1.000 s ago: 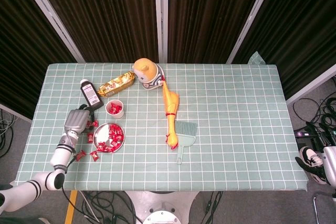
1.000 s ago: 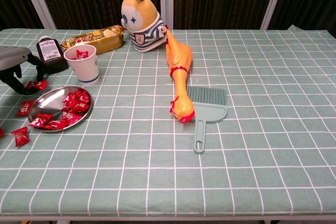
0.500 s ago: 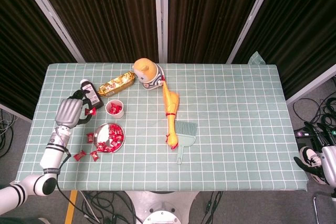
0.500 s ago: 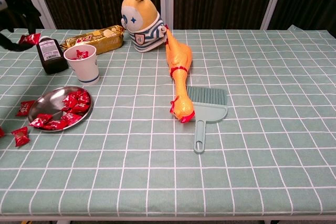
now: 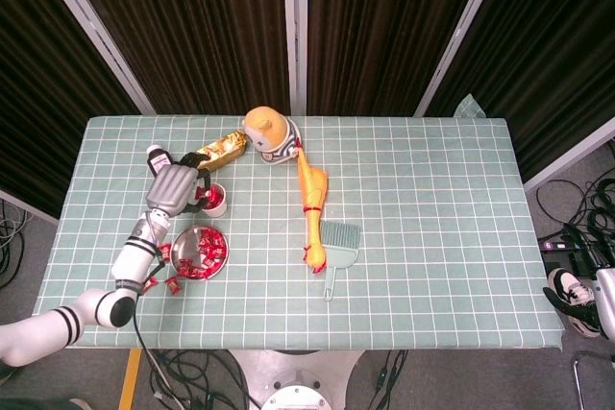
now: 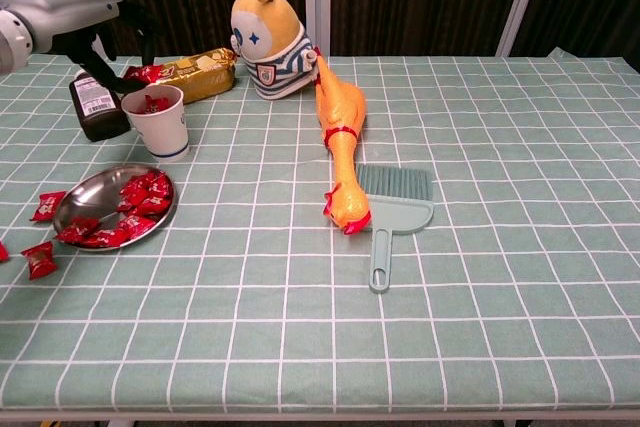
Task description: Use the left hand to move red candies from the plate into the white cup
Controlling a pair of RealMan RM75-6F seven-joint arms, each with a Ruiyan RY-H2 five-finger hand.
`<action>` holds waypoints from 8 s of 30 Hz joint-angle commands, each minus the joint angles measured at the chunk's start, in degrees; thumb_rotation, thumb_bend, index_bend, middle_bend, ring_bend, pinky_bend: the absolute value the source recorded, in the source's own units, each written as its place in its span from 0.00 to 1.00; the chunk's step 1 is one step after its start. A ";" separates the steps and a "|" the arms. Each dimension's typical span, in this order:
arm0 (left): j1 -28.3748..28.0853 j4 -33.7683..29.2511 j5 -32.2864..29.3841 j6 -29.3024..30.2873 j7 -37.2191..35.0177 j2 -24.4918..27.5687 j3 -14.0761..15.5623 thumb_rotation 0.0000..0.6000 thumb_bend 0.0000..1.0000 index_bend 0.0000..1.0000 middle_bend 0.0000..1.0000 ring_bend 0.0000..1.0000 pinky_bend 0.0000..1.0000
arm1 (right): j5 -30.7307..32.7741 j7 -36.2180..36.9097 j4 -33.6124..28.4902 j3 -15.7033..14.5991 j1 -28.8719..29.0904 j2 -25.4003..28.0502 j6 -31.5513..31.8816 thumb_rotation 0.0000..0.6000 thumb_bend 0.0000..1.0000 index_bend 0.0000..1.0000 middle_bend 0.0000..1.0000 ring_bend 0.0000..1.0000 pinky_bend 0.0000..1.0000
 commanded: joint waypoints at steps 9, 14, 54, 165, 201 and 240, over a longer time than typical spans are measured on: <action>-1.30 0.31 -5.20 -1.59 3.62 -0.24 0.92 1.00 0.34 0.46 0.28 0.17 0.38 | 0.23 0.36 0.47 0.09 0.33 -0.28 -0.70 1.00 0.10 0.10 0.24 0.08 0.34; -0.71 -2.13 -5.25 -0.55 3.26 1.46 1.24 1.00 0.34 0.40 0.27 0.17 0.38 | 0.13 0.27 0.34 0.14 0.27 -0.26 -0.43 1.00 0.10 0.10 0.24 0.08 0.34; 10.57 -10.43 13.27 -3.26 -9.46 15.59 18.43 1.00 0.42 0.36 1.00 1.00 1.00 | -2.08 0.55 0.04 -0.24 0.81 -0.49 0.22 1.00 0.10 0.11 0.25 0.08 0.35; -3.36 0.46 -2.86 -8.46 -4.50 4.95 0.19 1.00 0.31 0.61 1.00 1.00 1.00 | -1.07 0.08 -0.23 -0.27 0.87 -0.17 -0.57 1.00 0.10 0.11 0.25 0.08 0.35; 7.30 -11.65 -0.11 8.40 -4.26 13.46 9.55 1.00 0.31 0.50 1.00 0.98 1.00 | -1.36 0.96 0.34 -0.10 1.32 -0.30 -0.82 1.00 0.10 0.11 0.25 0.08 0.36; 20.81 -8.20 3.93 10.17 -2.29 5.90 17.01 1.00 0.19 0.48 1.00 0.97 1.00 | -1.24 -0.55 -0.95 -0.04 2.06 0.01 -1.46 1.00 0.10 0.11 0.25 0.08 0.36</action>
